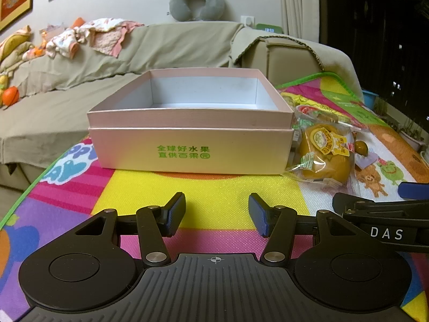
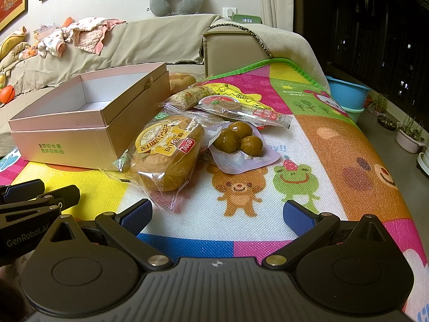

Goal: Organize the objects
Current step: 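Move the left tool toward the pink gift box, then grip the pink gift box wall with the left tool and hold it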

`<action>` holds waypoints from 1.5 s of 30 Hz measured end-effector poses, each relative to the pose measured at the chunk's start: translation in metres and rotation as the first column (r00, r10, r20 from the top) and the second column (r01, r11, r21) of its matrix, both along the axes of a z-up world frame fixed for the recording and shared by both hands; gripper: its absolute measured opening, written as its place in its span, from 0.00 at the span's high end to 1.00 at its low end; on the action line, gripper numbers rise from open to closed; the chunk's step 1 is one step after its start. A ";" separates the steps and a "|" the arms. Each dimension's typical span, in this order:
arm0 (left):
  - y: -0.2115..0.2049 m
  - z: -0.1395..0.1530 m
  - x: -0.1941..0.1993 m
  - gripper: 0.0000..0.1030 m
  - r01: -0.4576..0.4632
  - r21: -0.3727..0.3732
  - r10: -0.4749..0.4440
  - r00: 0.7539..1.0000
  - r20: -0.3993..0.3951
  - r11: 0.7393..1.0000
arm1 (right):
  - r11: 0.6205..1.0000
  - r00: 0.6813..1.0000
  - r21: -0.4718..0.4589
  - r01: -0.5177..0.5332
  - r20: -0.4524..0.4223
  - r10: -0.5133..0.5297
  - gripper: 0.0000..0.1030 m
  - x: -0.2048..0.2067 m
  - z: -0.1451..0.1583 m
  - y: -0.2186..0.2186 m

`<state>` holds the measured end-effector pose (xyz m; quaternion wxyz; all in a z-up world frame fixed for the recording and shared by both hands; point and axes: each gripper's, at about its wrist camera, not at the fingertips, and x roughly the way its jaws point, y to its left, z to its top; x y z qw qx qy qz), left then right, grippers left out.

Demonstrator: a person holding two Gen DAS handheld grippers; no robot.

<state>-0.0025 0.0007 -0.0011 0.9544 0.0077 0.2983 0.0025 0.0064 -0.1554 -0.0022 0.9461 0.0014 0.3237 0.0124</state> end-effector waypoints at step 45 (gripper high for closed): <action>0.053 0.053 0.002 0.45 0.104 -0.045 -0.104 0.995 0.011 0.994 | 0.999 0.999 0.012 -0.029 -0.014 0.030 0.00 0.004 0.000 -0.003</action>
